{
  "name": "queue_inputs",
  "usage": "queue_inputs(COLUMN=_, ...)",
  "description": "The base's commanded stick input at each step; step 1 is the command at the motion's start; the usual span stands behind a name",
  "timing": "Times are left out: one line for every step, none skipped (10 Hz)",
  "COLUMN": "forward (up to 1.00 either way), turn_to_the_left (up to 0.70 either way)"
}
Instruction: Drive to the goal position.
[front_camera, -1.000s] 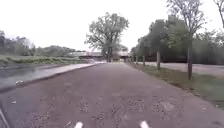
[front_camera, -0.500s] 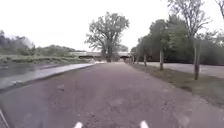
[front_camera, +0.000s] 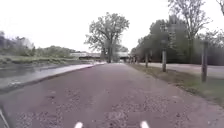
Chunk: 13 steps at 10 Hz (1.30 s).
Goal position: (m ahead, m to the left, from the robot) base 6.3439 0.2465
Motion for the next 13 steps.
queue_inputs(forward=0.7, turn_to_the_left=0.0)
queue_inputs(forward=0.7, turn_to_the_left=0.0)
queue_inputs(forward=0.7, turn_to_the_left=0.0)
queue_inputs(forward=0.7, turn_to_the_left=0.0)
queue_inputs(forward=0.7, turn_to_the_left=0.0)
queue_inputs(forward=0.7, turn_to_the_left=0.0)
queue_inputs(forward=0.7, turn_to_the_left=0.0)
queue_inputs(forward=0.7, turn_to_the_left=0.0)
queue_inputs(forward=0.7, turn_to_the_left=0.0)
queue_inputs(forward=0.7, turn_to_the_left=0.0)
queue_inputs(forward=0.7, turn_to_the_left=0.0)
queue_inputs(forward=0.7, turn_to_the_left=0.0)
queue_inputs(forward=0.7, turn_to_the_left=0.0)
